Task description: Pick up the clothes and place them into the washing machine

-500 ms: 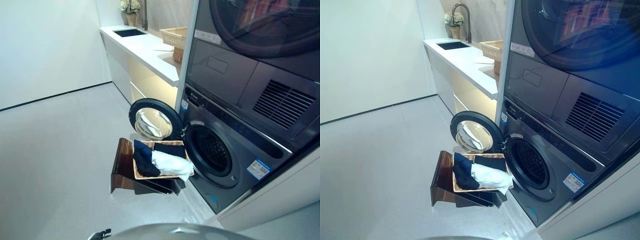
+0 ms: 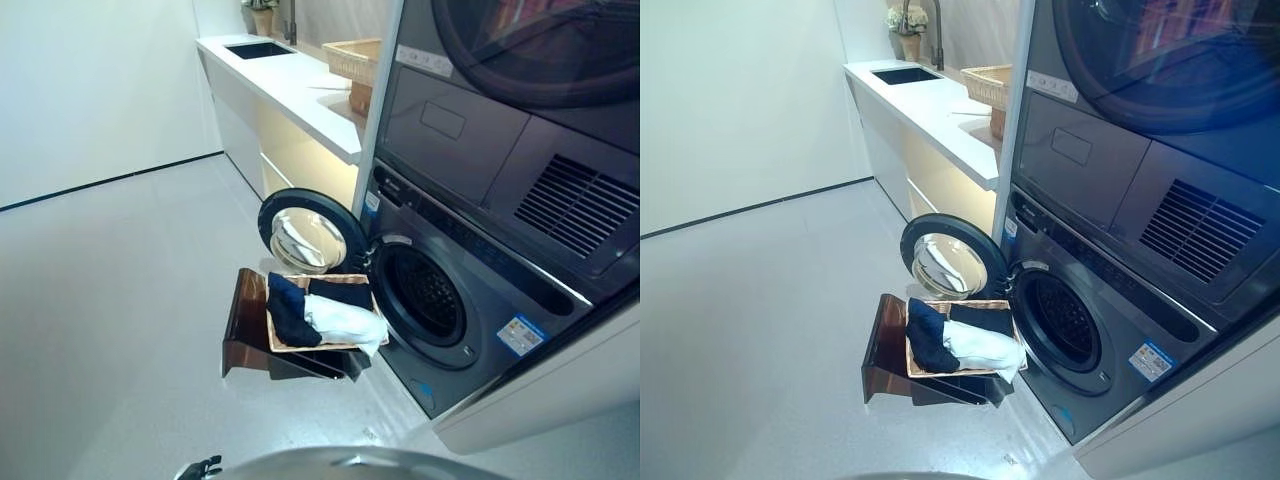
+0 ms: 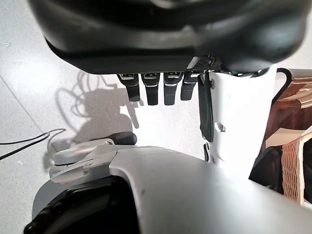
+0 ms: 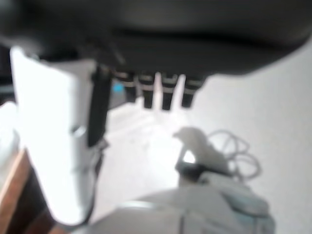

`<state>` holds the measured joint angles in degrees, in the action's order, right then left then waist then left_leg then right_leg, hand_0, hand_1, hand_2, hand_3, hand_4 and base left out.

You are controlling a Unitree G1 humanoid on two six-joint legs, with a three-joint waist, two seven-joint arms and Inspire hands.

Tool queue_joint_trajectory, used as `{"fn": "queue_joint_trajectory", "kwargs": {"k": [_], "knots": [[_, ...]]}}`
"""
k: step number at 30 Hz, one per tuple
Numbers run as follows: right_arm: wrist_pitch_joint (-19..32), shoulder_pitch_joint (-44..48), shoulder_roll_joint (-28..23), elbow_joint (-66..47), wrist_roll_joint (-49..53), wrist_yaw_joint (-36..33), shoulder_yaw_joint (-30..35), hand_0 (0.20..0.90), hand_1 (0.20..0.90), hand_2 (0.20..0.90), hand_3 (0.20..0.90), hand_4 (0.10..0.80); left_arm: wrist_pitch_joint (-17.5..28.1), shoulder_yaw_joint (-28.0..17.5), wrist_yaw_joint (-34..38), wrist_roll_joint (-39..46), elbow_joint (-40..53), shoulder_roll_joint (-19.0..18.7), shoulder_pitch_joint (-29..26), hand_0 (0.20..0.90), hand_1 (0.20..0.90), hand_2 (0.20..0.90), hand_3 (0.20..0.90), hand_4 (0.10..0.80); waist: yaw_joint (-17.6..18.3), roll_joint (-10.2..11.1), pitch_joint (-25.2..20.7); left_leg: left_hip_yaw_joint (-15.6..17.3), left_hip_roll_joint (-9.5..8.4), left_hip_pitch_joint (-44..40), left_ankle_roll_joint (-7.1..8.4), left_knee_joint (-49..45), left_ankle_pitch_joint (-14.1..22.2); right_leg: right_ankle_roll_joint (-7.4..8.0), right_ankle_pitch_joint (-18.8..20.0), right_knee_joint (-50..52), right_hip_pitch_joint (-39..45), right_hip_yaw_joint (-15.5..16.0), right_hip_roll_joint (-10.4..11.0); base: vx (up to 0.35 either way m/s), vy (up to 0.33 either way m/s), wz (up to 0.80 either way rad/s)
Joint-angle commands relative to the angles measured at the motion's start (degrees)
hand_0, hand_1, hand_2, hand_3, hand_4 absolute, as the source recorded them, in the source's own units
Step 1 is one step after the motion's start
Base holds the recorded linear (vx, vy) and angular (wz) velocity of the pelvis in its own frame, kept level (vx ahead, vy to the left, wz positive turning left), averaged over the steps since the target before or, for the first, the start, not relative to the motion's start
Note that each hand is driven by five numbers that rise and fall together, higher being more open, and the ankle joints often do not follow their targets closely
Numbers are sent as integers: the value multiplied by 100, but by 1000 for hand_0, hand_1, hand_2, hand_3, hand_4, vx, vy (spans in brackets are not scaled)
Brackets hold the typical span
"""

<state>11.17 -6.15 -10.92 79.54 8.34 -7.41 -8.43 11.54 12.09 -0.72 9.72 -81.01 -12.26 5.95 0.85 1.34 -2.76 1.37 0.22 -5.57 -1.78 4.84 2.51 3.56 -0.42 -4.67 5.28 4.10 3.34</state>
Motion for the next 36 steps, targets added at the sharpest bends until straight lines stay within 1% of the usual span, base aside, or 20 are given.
{"fn": "queue_joint_trajectory", "kwargs": {"k": [1, 4, 5, 8, 10, 11, 13, 15, 17, 18, 19, 20, 21, 22, 24, 26, 29, 35, 36], "knots": [[164, 434, -123, 176, 204, -55, 261, 900, 900, 900, 900, 800, 226, -38, 43, 65, -288, 224, -446, 900, 900, 900, 900, 800, 19, 22, -3, 38, -359, 116, -14, 16, 167, 258, 144, 525, -370, 86, 225, 3, 118, 5], [168, 439, -138, 182, 209, -58, 286, 900, 900, 900, 900, 800, 238, -31, 38, 57, -277, 229, -442, 900, 900, 900, 900, 800, 20, 6, 12, 15, -410, 106, -58, 16, 172, 285, 143, 574, -397, 59, 272, 17, 132, 1], [161, 435, -160, 205, 203, -59, 303, 900, 900, 900, 900, 800, 249, -46, 30, 67, -272, 226, -439, 900, 900, 900, 900, 800, 8, -11, 23, 4, -491, 77, -114, 16, 192, 320, 181, 607, -398, 45, 354, 24, 181, -3], [145, 426, -184, 225, 198, -51, 350, 900, 900, 900, 900, 800, 257, -62, 7, 49, -291, 210, -406, 900, 900, 900, 900, 800, -6, -37, 26, 4, -602, 55, -187, 16, 218, 390, 346, 748, -459, 4, 514, 24, 207, -3], [152, 417, -177, 209, 220, -43, 370, 900, 900, 900, 900, 800, 262, -72, 4, 58, -290, 200, -392, 900, 900, 900, 900, 800, -7, -44, 33, -7, -629, 53, -199, 16, 223, 393, 381, 795, -474, -8, 551, 11, 160, 1], [160, 412, -179, 188, 261, -40, 416, 900, 900, 900, 900, 800, 270, -106, -3, 54, -314, 154, -382, 900, 900, 900, 900, 800, 8, -72, 67, -34, -688, 23, -238, 16, 248, 381, 411, 966, -532, -51, 620, 16, 180, 1], [155, 407, -179, 197, 265, -43, 431, 900, 900, 900, 900, 800, 260, -147, -9, 34, -317, 114, -353, 900, 900, 900, 900, 800, -3, -102, 106, -38, -721, -28, -277, 16, 277, 343, 397, 1152, -598, -60, 657, 21, 203, -6], [160, 411, -168, 185, 268, -56, 450, 900, 900, 900, 900, 800, 247, -189, -17, 15, -355, 66, -314, 900, 900, 900, 900, 800, -31, -130, 166, 0, -742, -93, -333, -11, 331, 289, 313, 1498, -723, -13, 694, 15, 164, -25], [171, 404, -158, 178, 276, -53, 456, 900, 900, 900, 900, 800, 225, -243, -36, 2, -394, 42, -265, 900, 900, 900, 900, 800, -65, -155, 239, 62, -755, -137, -384, -102, 402, 203, 198, 1895, -861, 106, 723, 13, 151, -32], [176, 398, -149, 173, 294, -38, 464, 900, 900, 900, 900, 800, 207, -259, -56, -21, -417, 35, -250, 900, 900, 900, 900, 800, -53, -164, 271, 70, -768, -158, -391, -146, 425, 162, 147, 2098, -943, 80, 689, 22, 121, -16], [183, 394, -137, 176, 313, -14, 464, 900, 900, 900, 900, 800, 208, -279, -71, -39, -446, 15, -251, 900, 900, 900, 900, 800, -25, -159, 300, 55, -770, -183, -398, -166, 436, 126, 107, 2196, -1013, -1, 609, 17, 71, -3], [183, 394, -137, 176, 313, -14, 464, 900, 900, 900, 900, 800, 208, -279, -71, -39, -446, 15, -251, 900, 900, 900, 900, 800, -26, -158, 300, 55, -770, -184, -398, -166, 436, 126, 107, 2196, -1013, -1, 609, 34, 61, 0], [194, 378, -115, 189, 362, 1, 473, 900, 900, 900, 900, 800, 216, -291, -93, -58, -440, 5, -246, 900, 900, 900, 900, 800, 16, -158, 327, 58, -765, -224, -393, -178, 444, 93, 61, 2127, -1140, -89, 431, 35, 48, 2], [204, 373, -112, 199, 361, 2, 464, 900, 900, 900, 900, 800, 226, -283, -94, -55, -414, 2, -241, 900, 900, 900, 900, 800, 36, -163, 328, 83, -761, -230, -380, -175, 440, 86, 95, 2006, -1230, -110, 334, 38, 58, 7], [213, 387, -102, 184, 369, -8, 444, 900, 900, 900, 900, 800, 243, -256, -83, -22, -355, -2, -273, 900, 900, 900, 900, 800, 83, -166, 377, 43, -780, -224, -359, -201, 432, 98, 264, 1757, -1444, -156, 187, 16, 21, 19], [221, 415, -101, 157, 383, -41, 438, 900, 900, 900, 900, 800, 276, -202, -57, 27, -291, 0, -318, 900, 900, 900, 900, 800, 151, -153, 445, -17, -816, -265, -330, -206, 447, 167, 570, 1283, -1630, -277, 83, 35, 5, 30], [229, 462, -89, 97, 375, -84, 447, 900, 900, 900, 900, 800, 310, -130, -10, 98, -238, 4, -375, 900, 900, 900, 900, 800, 223, -100, 497, -77, -852, -337, -297, -187, 493, 248, 936, 748, -1811, -385, 61, 66, -8, 24], [201, 440, -63, -52, 300, -129, 442, 900, 900, 900, 900, 800, 296, -123, 32, 202, -259, 23, -289, 900, 900, 900, 900, 800, 258, -13, 471, -221, -855, -512, -244, -83, 579, 327, 1356, 210, -1945, -478, 42, 122, -42, 19], [201, 440, -63, -52, 300, -129, 442, 900, 900, 900, 900, 800, 296, -123, 32, 202, -259, 23, -289, 900, 900, 900, 900, 800, 259, -14, 471, -223, -853, -513, -244, -82, 579, 327, 1357, 209, -1942, -476, 41, 153, -76, 17]]}}
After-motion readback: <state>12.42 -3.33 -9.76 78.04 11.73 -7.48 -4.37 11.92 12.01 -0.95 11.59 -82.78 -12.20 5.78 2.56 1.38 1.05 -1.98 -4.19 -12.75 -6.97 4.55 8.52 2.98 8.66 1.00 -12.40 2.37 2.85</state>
